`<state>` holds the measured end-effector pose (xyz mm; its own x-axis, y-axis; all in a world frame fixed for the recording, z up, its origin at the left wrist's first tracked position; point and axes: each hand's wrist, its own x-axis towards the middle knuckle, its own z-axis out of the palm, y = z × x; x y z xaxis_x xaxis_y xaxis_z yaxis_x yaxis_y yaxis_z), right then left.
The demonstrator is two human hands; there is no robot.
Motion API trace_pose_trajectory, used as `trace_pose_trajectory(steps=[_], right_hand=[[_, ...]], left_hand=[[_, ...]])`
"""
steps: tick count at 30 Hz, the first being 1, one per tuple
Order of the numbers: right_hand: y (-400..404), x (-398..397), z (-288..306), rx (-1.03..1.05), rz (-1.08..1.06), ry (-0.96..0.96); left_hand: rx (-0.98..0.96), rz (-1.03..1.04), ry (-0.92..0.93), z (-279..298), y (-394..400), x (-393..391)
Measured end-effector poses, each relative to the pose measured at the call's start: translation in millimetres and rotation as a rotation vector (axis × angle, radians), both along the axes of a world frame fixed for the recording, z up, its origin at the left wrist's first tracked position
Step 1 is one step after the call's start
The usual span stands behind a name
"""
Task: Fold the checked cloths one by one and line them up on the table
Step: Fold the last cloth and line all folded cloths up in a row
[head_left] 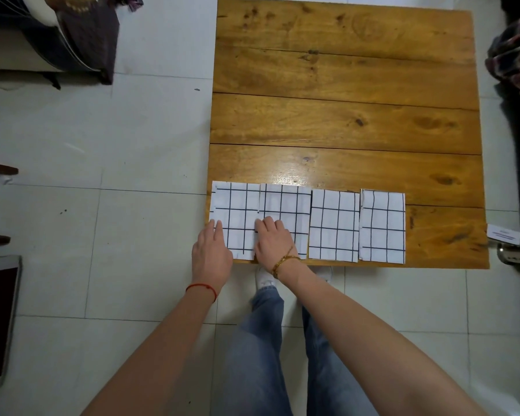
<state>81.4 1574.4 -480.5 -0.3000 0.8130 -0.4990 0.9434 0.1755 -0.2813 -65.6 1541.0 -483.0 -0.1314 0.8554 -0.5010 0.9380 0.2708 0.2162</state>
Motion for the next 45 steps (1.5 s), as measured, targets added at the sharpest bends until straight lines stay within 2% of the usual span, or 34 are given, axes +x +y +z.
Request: trace_pose_trajectory(steps=[5, 8, 12, 15, 22, 30, 34, 38, 45], right_hand=[[1.9, 8.0, 2.1, 0.014, 0.019, 0.054], [1.4, 22.3, 7.5, 0.081, -0.061, 0.091], [-6.6, 58.9, 6.2, 0.229, -0.273, -0.032], [-14.5, 82.4, 5.1, 0.159, -0.339, -0.146], [-21.6, 92.9, -0.3, 0.061, -0.225, -0.134], [-21.2, 97.5, 0.2, 0.071, -0.230, -0.108], [-19.9, 111.4, 2.3, 0.107, -0.300, -0.093], [-16.7, 142.6, 2.5, 0.132, -0.315, -0.132], [-20.4, 219.6, 1.1, 0.210, -0.468, -0.187]], left_hand=[[0.004, 0.008, -0.002, -0.1, 0.5, 0.1], [0.006, 0.009, 0.014, 2.5, -0.2, -0.8], [-0.010, 0.025, 0.036, 4.9, -1.4, -1.7], [-0.037, 0.021, 0.052, 5.0, -1.0, -0.5], [-0.053, 0.001, 0.035, 3.7, -2.9, -1.7], [-0.013, -0.008, 0.056, 4.9, -4.5, 0.8], [0.062, -0.038, 0.074, 10.9, -5.6, 23.3], [0.120, -0.101, -0.012, 14.8, -4.2, 65.8], [0.141, -0.193, -0.168, 20.0, 0.4, 141.1]])
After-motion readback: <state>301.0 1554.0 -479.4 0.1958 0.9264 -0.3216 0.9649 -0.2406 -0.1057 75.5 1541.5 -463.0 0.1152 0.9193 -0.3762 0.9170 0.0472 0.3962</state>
